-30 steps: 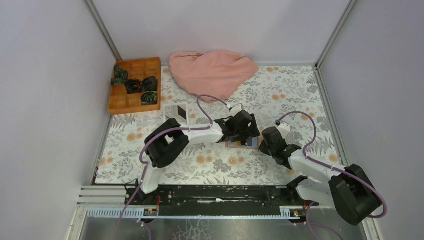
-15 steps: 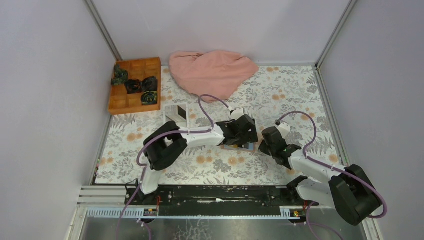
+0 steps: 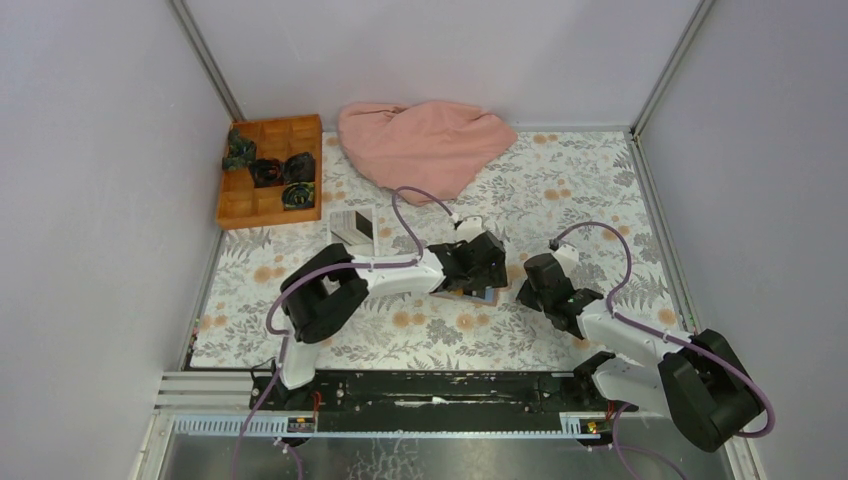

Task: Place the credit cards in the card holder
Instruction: Insert the credit card into the card holder.

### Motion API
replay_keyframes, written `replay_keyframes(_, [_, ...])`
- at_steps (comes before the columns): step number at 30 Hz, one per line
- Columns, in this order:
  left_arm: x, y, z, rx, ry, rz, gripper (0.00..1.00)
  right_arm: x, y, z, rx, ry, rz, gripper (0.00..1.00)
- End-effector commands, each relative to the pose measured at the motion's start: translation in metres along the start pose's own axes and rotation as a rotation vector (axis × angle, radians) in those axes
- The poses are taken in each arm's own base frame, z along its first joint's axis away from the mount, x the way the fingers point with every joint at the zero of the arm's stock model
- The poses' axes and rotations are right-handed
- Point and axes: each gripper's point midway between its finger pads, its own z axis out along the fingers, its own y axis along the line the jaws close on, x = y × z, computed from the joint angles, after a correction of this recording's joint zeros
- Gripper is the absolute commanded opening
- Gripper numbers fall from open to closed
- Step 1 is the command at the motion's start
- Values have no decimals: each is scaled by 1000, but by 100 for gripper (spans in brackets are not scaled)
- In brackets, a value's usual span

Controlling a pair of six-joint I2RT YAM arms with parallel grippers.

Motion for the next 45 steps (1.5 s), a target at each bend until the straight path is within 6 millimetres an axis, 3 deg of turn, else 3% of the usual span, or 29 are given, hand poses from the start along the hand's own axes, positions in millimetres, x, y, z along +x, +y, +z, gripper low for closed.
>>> replay_keyframes(1, [-9,5,-9,1,-44,16,100,-8,17,-7,-70,-23,-11,2])
replay_keyframes(7, [-13,-6,-15,66,-64,-8,100,-11,36,-20,-139,-32,-21,3])
replay_keyframes(20, [-11,-22,-16,182,-33,-79,100,9,73,-32,-217,-26,-90,11])
replay_keyframes(30, [-4,-16,-15,191,9,-123,100,5,74,-22,-177,-57,-108,12])
replay_keyframes(40, [-10,-11,-20,228,2,-214,100,-1,88,-29,-263,-87,-76,12])
replay_keyframes(45, [-9,-13,-20,257,14,-244,100,7,85,-22,-251,-64,-82,12])
